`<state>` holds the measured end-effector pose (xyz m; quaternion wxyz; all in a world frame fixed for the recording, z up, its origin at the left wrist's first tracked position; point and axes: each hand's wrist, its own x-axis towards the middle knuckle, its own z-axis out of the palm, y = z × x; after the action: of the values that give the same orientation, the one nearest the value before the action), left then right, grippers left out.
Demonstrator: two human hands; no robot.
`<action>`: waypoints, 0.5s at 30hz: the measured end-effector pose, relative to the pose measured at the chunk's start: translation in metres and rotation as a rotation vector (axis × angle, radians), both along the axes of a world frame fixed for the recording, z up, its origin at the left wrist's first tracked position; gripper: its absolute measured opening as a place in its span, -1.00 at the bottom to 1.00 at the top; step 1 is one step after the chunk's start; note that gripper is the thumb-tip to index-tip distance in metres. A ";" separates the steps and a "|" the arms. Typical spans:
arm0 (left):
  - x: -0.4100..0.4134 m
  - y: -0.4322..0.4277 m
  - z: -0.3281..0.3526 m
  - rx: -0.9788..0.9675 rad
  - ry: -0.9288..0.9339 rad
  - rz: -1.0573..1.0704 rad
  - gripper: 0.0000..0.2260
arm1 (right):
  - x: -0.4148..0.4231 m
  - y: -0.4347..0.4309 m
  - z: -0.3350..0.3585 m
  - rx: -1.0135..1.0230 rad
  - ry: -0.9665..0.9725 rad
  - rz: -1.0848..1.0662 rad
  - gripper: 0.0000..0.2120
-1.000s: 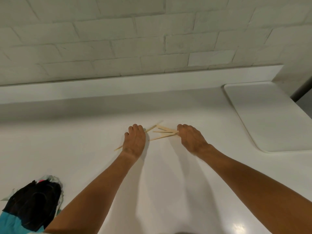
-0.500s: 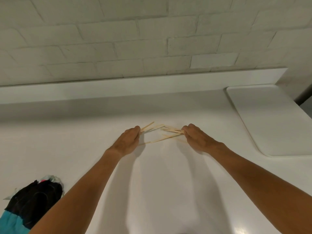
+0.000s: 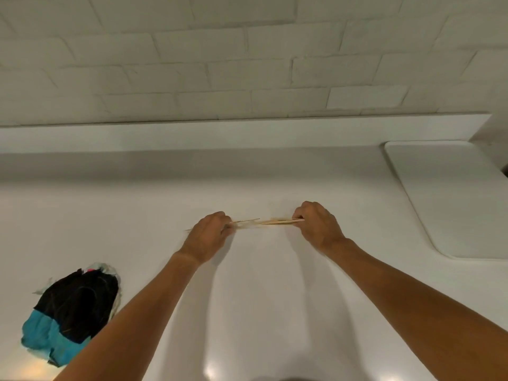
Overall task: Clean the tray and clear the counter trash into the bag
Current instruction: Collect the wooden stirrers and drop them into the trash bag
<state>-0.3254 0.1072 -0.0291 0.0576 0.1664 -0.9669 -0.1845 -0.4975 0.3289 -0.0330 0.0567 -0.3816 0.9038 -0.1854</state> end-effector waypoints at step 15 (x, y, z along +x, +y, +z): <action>0.009 0.032 0.000 -0.027 -0.133 -0.004 -0.83 | 0.039 0.009 -0.008 0.247 0.250 0.032 -0.73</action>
<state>-0.3161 0.1392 -0.0292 -0.0050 0.1755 -0.9714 -0.1602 -0.4583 0.3382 -0.0411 -0.0069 -0.4062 0.9135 -0.0231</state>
